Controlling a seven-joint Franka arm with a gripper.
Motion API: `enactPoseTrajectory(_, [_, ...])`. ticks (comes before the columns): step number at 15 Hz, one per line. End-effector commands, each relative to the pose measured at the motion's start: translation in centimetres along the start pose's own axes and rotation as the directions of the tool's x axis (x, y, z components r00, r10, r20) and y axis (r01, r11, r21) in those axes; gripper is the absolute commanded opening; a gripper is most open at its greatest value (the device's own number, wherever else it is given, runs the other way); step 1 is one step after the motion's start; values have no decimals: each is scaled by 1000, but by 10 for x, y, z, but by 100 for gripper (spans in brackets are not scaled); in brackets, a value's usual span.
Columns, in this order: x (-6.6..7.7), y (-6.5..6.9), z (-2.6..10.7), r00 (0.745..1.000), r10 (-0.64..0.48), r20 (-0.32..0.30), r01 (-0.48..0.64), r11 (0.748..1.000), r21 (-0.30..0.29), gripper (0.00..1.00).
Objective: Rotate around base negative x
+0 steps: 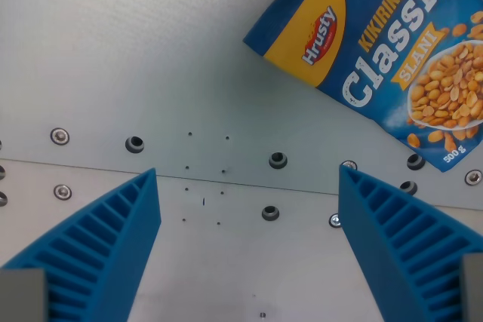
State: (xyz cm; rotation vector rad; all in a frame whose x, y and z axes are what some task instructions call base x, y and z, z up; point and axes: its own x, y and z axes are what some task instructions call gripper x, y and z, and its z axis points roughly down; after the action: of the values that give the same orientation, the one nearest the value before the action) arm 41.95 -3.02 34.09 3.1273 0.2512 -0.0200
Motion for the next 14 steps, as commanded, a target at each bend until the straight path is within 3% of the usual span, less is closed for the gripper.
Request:
enactPoseTrajectory(1, [0, 0, -3, 1000, 0, -4, 0, 1000, -14, 100])
enactPoseTrajectory(14, [0, 0, -3, 1000, 5, 24, -1, 983, -184, 100])
